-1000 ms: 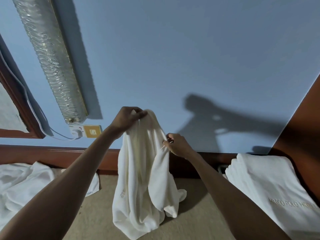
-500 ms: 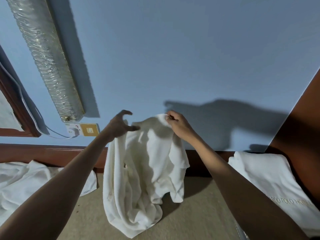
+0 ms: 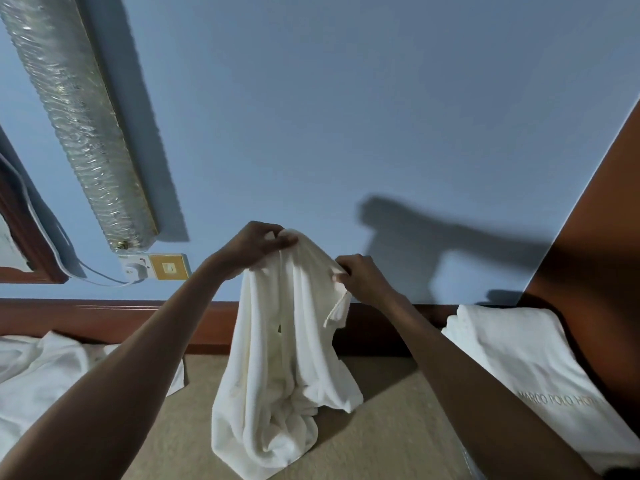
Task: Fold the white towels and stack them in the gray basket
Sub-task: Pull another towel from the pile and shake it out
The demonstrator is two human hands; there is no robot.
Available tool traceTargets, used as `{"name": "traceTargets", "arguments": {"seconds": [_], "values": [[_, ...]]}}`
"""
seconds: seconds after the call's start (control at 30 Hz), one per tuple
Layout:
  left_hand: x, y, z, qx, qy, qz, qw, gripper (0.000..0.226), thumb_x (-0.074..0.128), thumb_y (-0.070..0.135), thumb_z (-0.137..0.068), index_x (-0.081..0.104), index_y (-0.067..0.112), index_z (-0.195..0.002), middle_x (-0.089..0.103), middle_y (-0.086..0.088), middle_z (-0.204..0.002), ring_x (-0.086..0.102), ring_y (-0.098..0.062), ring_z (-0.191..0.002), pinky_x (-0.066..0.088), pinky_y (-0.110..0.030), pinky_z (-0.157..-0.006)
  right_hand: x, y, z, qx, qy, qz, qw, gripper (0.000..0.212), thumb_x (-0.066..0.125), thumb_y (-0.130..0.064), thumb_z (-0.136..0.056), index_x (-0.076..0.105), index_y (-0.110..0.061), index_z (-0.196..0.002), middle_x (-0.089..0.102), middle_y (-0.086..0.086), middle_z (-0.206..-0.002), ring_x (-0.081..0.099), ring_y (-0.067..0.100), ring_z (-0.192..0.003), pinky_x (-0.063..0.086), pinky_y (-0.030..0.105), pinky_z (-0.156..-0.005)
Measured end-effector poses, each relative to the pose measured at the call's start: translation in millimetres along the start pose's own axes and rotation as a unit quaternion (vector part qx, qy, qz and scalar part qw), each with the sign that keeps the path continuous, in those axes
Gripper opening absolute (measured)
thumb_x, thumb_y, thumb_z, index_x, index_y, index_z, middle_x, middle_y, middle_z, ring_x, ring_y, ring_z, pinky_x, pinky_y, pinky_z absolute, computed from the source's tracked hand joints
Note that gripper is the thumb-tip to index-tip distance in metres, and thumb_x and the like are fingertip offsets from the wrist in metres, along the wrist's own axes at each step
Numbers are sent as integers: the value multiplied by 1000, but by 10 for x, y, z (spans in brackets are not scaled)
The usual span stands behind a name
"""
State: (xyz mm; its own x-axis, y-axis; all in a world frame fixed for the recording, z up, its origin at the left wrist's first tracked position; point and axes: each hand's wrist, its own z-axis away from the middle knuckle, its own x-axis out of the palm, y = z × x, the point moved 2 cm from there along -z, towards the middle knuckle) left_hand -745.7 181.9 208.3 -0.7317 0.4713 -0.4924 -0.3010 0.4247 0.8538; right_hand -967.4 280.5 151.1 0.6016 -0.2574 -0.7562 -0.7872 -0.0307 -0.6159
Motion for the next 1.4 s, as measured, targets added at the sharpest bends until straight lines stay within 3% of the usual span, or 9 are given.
{"name": "traceTargets", "arguments": {"seconds": [0.2,0.33,0.47,0.57,0.8,0.9,1.03,1.13,1.4], "values": [[-171,-215,36,-71,114,33,990,46,68,38,-98,65,-7,-87,50,4,-57,42,-11,-42,29,-22,-38,-66,425,146,91,-29,15,995,39,64,-23,-98,49,-17,-62,49,0,-59,47,13,-56,32,30,-56],[-118,-401,38,-141,118,35,982,37,72,48,-92,73,12,-101,67,-1,-85,50,-13,-55,32,-23,-45,-93,310,142,90,-39,-77,992,10,61,-24,-101,63,-16,-97,64,0,-84,59,11,-69,45,27,-61],[40,-417,53,-167,68,26,983,17,56,18,-101,70,14,-111,65,-1,-96,56,-17,-76,38,-22,-48,-14,39,155,132,-83,-220,963,28,55,-25,-105,51,-17,-131,62,4,-101,63,11,-79,52,20,-58],[130,-426,84,-141,22,17,990,21,52,9,-103,69,17,-109,64,-7,-85,55,-16,-67,42,-19,-52,112,-59,109,123,-74,-244,959,23,50,-18,-104,64,-16,-124,66,8,-104,65,12,-77,55,25,-67],[169,-466,236,-75,6,-33,997,18,59,-3,-98,70,11,-97,69,-11,-93,70,-28,-85,62,-34,-80,430,-226,102,175,-134,-340,914,31,38,-9,-106,68,-11,-112,59,9,-89,76,28,-85,55,26,-67],[212,-505,322,-65,-11,-40,997,25,58,-7,-95,73,12,-92,73,-8,-97,74,-29,-93,63,-37,-85,588,-244,100,194,-137,-378,895,28,40,-8,-106,68,-9,-108,70,26,-107,74,38,-95,53,34,-76],[277,-603,444,-49,-45,-94,993,9,75,17,-91,78,23,-97,77,11,-96,74,-6,-88,58,-26,-84,859,-230,86,217,-136,-404,878,23,45,-6,-105,67,-5,-100,72,32,-101,64,40,-89,46,40,-76],[324,-695,584,-51,-63,-127,989,24,87,37,-80,79,28,-100,76,19,-94,70,5,-89,52,-12,-76,1025,-209,122,244,-147,-410,867,21,49,-4,-103,66,-5,-91,74,19,-82,61,38,-88,42,41,-79],[501,-1096,804,-25,-35,-184,982,10,77,30,-91,82,22,-96,77,14,-94,67,7,-86,46,-3,-71,1480,-48,321,327,-197,-455,804,18,50,-12,-101,67,-5,-102,73,27,-106,60,31,-89,41,30,-63]]}}
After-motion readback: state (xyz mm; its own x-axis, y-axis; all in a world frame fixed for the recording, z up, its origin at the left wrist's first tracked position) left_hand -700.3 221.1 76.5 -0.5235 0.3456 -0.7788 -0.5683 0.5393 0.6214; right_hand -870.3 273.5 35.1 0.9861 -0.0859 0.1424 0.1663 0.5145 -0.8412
